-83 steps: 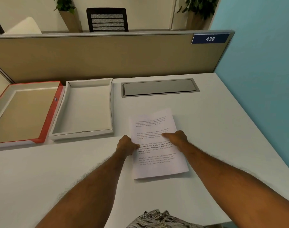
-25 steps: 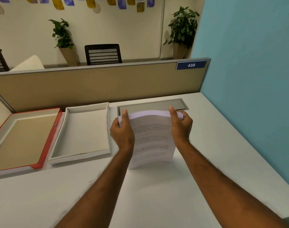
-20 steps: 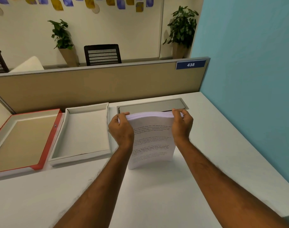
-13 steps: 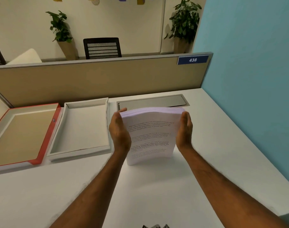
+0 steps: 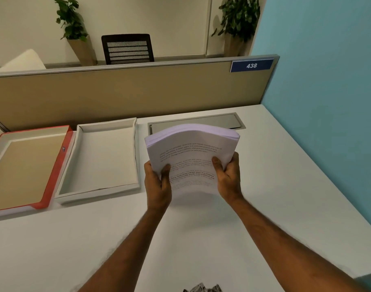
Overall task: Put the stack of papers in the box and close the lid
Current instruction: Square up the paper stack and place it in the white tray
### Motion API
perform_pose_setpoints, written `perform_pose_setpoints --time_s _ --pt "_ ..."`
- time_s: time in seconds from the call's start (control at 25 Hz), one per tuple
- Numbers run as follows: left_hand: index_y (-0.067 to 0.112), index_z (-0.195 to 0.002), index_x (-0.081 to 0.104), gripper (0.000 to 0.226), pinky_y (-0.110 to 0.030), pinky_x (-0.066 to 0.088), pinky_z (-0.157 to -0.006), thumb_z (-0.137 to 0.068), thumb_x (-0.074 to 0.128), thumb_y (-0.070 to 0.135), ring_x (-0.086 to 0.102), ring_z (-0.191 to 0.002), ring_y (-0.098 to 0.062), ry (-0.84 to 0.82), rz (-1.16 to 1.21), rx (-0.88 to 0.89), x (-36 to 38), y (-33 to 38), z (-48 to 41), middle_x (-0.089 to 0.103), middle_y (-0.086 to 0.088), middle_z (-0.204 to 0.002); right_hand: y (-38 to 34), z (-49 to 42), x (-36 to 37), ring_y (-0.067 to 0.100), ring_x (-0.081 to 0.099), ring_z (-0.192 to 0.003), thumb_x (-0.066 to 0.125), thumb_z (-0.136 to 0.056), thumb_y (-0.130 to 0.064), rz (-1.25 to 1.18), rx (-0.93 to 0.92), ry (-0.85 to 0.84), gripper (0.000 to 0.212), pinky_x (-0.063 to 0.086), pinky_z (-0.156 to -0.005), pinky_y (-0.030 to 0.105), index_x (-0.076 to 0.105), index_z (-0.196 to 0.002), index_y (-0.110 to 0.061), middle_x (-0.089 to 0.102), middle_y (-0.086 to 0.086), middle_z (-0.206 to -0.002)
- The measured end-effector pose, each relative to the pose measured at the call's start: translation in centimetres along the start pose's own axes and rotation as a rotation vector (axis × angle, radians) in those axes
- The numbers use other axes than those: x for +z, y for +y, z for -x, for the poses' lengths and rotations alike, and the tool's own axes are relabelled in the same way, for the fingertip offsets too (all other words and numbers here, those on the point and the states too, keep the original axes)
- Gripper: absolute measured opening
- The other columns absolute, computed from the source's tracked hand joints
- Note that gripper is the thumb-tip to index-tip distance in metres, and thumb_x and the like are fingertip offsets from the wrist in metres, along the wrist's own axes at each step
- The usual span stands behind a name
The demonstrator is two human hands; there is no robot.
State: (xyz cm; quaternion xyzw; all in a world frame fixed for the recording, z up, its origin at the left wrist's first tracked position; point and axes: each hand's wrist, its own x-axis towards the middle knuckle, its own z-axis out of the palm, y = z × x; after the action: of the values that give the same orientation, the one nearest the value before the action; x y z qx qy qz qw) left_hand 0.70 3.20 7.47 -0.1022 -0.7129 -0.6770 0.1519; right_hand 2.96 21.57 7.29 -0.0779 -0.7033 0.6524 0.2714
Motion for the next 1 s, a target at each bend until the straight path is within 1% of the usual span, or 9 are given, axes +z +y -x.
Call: perform_pose_setpoints --time_s 0.08,0.16,0.2,0.36,0.52,0.64,0.76,0.92,1.0 --pt "0.05 -0.116 0.037 0.035 -0.013 0.056 -0.07 -0.096 0.051 0.025 0.058 -0.104 0.007 -0.005 -0.004 -0.012 0.1 -0.8 0.1 0.052 0.042 -0.103 0.7 -0.1 0.1 -0.001 0.062 -0.086 0.06 -0.088 -0.031 0.016 0.016 0.016 0.021 0.056 -0.072 0.023 0.046 -0.102 -0.036 0.063 -0.017 -0.096" --pt "0.035 -0.12 0.038 0.029 -0.013 0.056 -0.07 -0.096 0.05 0.026 0.057 -0.106 0.006 -0.025 -0.002 -0.016 0.0 -1.8 0.4 0.05 0.042 -0.104 1.3 0.1 0.0 -0.002 0.062 -0.087 0.061 -0.088 -0.031 0.035 0.019 0.019 0.023 0.056 -0.072 0.021 0.046 -0.103 -0.038 0.063 -0.024 -0.096" --pt "0.033 -0.121 0.037 0.029 -0.012 0.055 -0.07 -0.096 0.05 0.027 0.057 -0.107 0.005 -0.035 -0.004 -0.019 -0.1 -2.4 0.6 0.049 0.042 -0.105 1.6 0.1 -0.1 -0.002 0.062 -0.089 0.062 -0.088 -0.03 0.041 0.019 0.012 0.026 0.056 -0.071 0.019 0.045 -0.105 -0.04 0.063 -0.027 -0.097" --pt "0.052 -0.115 0.034 0.033 -0.009 0.053 -0.072 -0.093 0.051 0.035 0.054 -0.108 0.007 -0.093 -0.05 -0.13 -0.8 -4.4 1.4 0.049 0.038 -0.111 3.3 0.5 -0.6 -0.007 0.064 -0.094 0.066 -0.087 -0.024 0.096 0.08 -0.025 0.036 0.054 -0.071 0.01 0.045 -0.115 -0.031 0.064 -0.025 -0.103" --pt "0.049 -0.11 0.034 0.027 -0.006 0.052 -0.07 -0.094 0.049 0.033 0.056 -0.103 0.011 -0.135 -0.104 -0.199 -1.1 -5.9 1.2 0.052 0.019 -0.114 4.5 0.3 -0.9 -0.014 0.063 -0.091 0.067 -0.09 -0.014 0.158 0.141 -0.08 0.034 0.051 -0.068 0.004 0.048 -0.116 -0.024 0.062 -0.017 -0.104" --pt "0.032 -0.107 0.038 0.018 -0.008 0.053 -0.064 -0.093 0.048 0.035 0.059 -0.096 0.013 -0.141 -0.145 -0.187 -1.2 -5.8 -0.5 0.054 0.016 -0.107 4.2 -0.8 -0.7 0.001 0.068 -0.089 0.066 -0.091 -0.019 0.184 0.158 -0.099 0.028 0.055 -0.066 0.011 0.049 -0.113 -0.02 0.064 -0.009 -0.103" --pt "0.015 -0.11 0.043 0.027 -0.014 0.055 -0.062 -0.095 0.053 0.034 0.065 -0.086 0.0 -0.157 -0.189 -0.203 -1.5 -5.4 -3.2 0.059 0.007 -0.104 3.3 -2.7 -0.4 0.008 0.067 -0.086 0.066 -0.09 -0.027 0.265 0.186 -0.118 0.026 0.058 -0.065 0.017 0.049 -0.108 -0.017 0.064 -0.002 -0.104" --pt "0.01 -0.113 0.05 0.03 -0.014 0.054 -0.063 -0.095 0.057 0.033 0.065 -0.09 -0.006 -0.198 -0.176 -0.336 -2.3 -5.3 -5.7 0.063 0.0 -0.108 2.4 -4.9 0.3 0.019 0.066 -0.088 0.068 -0.088 -0.03 0.322 0.282 -0.131 0.028 0.055 -0.072 0.028 0.055 -0.106 -0.014 0.066 0.002 -0.104" --pt "0.012 -0.11 0.052 0.029 -0.021 0.057 -0.065 -0.094 0.06 0.034 0.07 -0.09 -0.014 -0.195 -0.072 -0.458 -2.7 -5.7 -5.2 0.067 -0.004 -0.109 2.6 -4.7 0.5 0.022 0.068 -0.092 0.069 -0.088 -0.03 0.306 0.354 -0.143 0.03 0.057 -0.078 0.034 0.057 -0.108 -0.011 0.069 0.003 -0.106"
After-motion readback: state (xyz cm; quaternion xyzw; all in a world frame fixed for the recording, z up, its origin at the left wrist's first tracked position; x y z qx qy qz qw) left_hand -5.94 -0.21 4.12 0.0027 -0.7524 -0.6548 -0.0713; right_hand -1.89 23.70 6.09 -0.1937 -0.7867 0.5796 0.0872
